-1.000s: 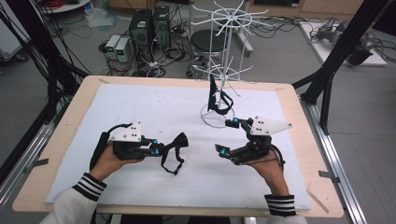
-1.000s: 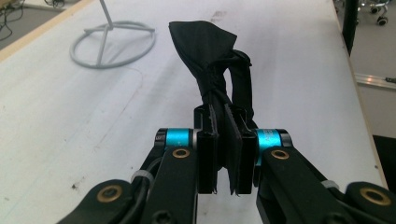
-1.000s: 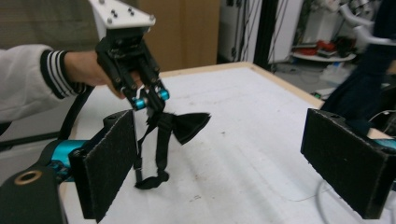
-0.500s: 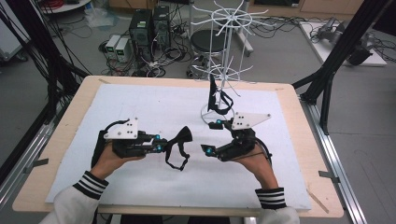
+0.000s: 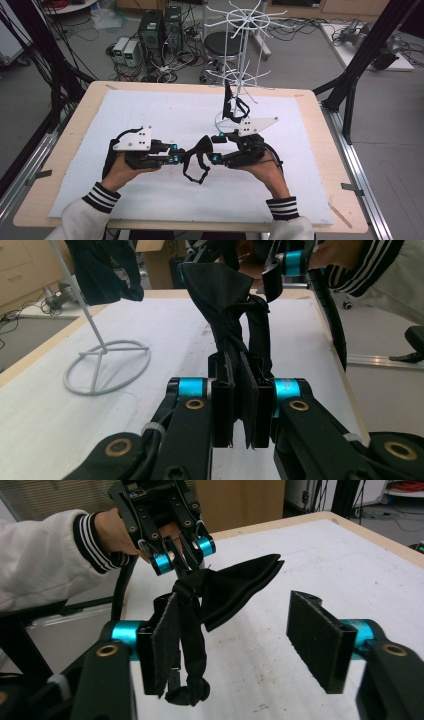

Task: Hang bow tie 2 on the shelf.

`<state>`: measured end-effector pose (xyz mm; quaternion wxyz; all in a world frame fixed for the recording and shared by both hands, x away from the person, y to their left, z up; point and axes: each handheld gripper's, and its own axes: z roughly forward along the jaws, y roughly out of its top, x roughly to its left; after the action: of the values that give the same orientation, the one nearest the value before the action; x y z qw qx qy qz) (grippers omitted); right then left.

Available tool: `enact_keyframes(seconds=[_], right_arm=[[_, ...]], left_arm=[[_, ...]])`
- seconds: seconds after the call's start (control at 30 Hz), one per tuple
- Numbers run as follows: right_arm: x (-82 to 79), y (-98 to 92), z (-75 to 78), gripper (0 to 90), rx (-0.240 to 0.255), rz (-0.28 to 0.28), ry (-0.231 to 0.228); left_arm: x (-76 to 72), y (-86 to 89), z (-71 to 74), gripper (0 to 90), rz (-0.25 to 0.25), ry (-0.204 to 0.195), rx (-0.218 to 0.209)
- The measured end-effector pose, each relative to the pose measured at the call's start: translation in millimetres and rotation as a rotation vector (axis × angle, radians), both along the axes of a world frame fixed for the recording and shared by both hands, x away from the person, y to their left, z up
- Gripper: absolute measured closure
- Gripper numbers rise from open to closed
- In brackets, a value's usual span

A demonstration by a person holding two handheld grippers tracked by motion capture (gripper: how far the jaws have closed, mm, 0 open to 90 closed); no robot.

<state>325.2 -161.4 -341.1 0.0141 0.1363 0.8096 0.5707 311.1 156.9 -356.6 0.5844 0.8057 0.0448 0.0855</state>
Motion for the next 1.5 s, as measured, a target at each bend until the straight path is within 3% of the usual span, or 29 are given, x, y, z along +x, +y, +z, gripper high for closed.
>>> enact_keyframes(seconds=[0.17, 0.37, 0.43, 0.57, 0.73, 0.8, 0.93, 1.0, 1.07, 1.5], right_arm=[[1.1, 2.1, 0.3, 49.4, 0.005, 0.018, 0.013], [1.5, 3.5, 0.6, 71.1, -0.004, 0.043, 0.025], [2.0, 3.8, 0.6, 71.8, -0.003, 0.044, 0.020], [2.6, 4.0, 1.2, 85.6, -0.008, 0.059, 0.030], [2.9, 4.0, 1.8, 87.2, -0.004, 0.056, 0.057], [2.5, 4.3, 2.2, 87.2, -0.004, 0.056, 0.046], [0.4, 3.4, 3.3, 87.2, -0.012, 0.040, 0.030], [0.6, 1.5, 3.9, 87.1, -0.006, 0.037, 0.033], [-0.1, -0.5, 4.4, 87.1, -0.006, 0.029, 0.026], [-6.3, -18.8, 4.5, 87.1, 0.010, -0.040, -0.005]], left_arm=[[-0.8, -1.8, -0.2, 83.7, -0.012, -0.007, 0.005], [-0.8, -2.7, -0.9, 83.7, -0.018, -0.002, -0.005], [-0.7, -2.7, -0.9, 83.8, -0.020, -0.005, 0.001], [-0.6, -3.2, -1.5, 83.8, -0.020, -0.001, 0.000], [0.8, -2.3, -1.7, 82.2, -0.011, 0.004, -0.002], [1.5, -1.7, -2.4, 72.1, 0.014, 0.008, -0.020], [2.7, -1.2, -4.6, 34.6, 0.065, 0.027, -0.035], [3.4, 1.0, -6.1, 19.1, 0.061, 0.027, -0.096], [5.0, 4.7, -6.1, 8.1, 0.088, 0.033, -0.116], [4.8, 32.9, -10.9, 6.5, 0.192, -0.002, -0.169]])
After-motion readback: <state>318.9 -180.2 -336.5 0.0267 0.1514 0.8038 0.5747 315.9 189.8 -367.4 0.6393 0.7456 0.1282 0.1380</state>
